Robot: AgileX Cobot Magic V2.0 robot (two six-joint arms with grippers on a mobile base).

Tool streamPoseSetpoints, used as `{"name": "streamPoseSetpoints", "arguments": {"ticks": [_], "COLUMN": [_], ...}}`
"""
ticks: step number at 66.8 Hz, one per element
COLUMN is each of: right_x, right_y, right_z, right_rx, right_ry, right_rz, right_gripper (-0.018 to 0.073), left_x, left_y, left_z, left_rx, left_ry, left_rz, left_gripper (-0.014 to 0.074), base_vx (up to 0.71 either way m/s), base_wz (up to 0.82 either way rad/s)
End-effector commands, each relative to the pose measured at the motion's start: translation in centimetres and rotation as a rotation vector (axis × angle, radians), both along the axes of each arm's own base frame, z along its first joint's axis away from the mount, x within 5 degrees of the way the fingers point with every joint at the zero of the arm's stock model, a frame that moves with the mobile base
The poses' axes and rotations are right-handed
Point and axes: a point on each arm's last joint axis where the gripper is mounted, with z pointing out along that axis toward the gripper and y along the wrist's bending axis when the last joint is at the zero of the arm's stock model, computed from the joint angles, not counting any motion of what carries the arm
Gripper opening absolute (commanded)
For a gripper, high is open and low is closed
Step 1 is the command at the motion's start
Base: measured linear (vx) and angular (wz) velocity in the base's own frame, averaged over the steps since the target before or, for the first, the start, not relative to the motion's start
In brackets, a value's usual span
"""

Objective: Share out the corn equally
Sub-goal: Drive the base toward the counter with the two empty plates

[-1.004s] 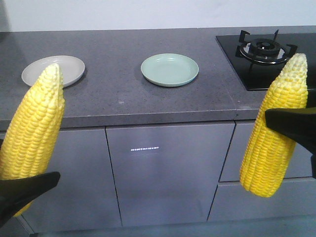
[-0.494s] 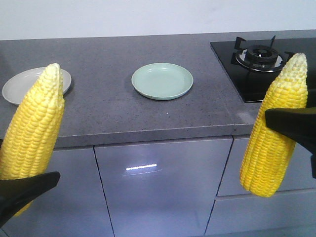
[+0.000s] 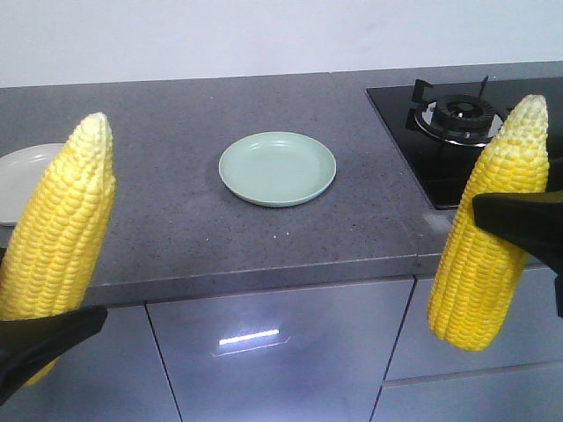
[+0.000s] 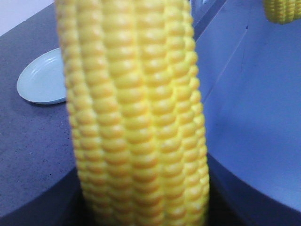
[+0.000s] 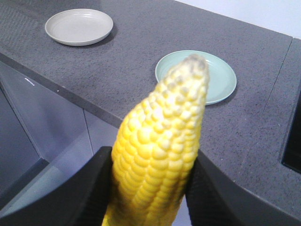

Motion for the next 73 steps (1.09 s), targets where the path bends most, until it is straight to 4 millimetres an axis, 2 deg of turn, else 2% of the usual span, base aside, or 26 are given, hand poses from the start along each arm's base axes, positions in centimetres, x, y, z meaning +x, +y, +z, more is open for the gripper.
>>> {"name": "streamPoseSetpoints", "arguments": {"ticks": [1,73], "right_x": [0.01,0.01], "right_y": [-0.05,-0.05], "right_z": [1.39,1.39], "right_rx": [0.049,0.049], "right_ry": [-0.079,-0.079], "right_rz": [-0.02,-0.02], "right_gripper": [0.0112,0.0112], "left_x": [0.14,0.14], "left_y": [-0.04,-0.04], "left_z": [1.29,1.29], "left_rx": [-0.07,-0.07], "left_ry": [-0.052,-0.052], "left_rz": [0.022,0.022], "left_gripper": [0.0272,0.0272], "base_vx": [0.15,0.13], "base_wz": [-0.01,0.07]}}
